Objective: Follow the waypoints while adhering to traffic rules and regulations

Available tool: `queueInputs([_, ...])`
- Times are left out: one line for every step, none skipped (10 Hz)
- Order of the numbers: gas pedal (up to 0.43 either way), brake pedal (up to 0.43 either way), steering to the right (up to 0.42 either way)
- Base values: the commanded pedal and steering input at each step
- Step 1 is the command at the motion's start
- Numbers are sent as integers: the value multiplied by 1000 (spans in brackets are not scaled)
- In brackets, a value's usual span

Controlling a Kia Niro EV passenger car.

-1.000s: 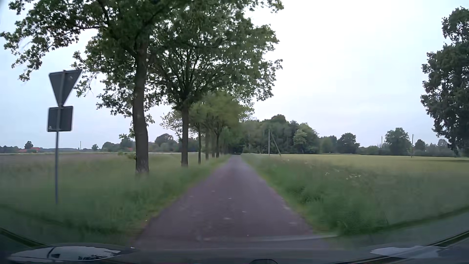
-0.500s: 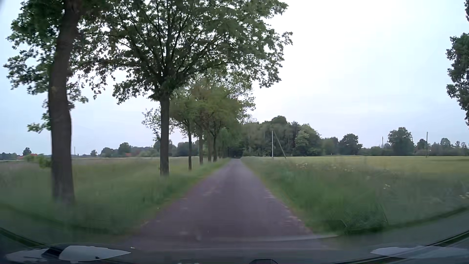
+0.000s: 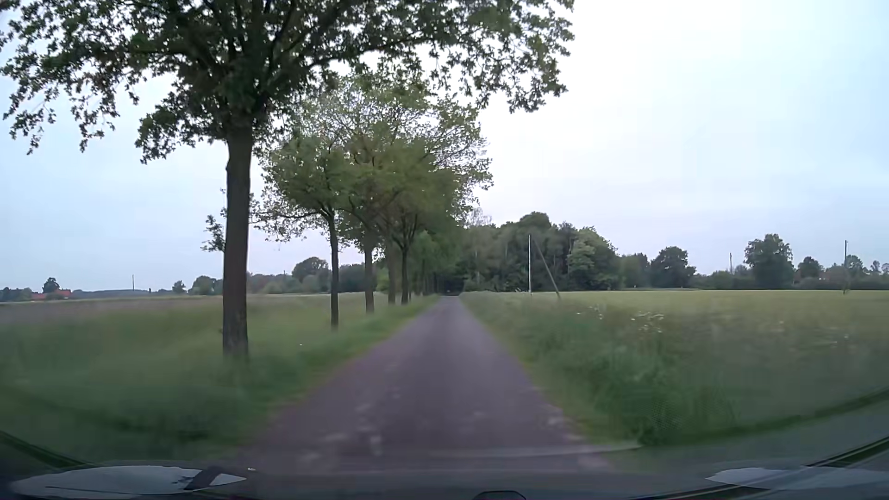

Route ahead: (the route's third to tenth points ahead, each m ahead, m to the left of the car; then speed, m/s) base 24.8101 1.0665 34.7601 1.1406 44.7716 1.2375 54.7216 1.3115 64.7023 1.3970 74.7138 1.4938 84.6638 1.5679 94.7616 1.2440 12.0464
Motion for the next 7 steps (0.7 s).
queueInputs([268,0,0])
queueInputs([268,0,0])
queueInputs([268,0,-7])
queueInputs([268,0,-16])
queueInputs([268,0,-16])
queueInputs([260,0,-11])
queueInputs([248,0,-3])
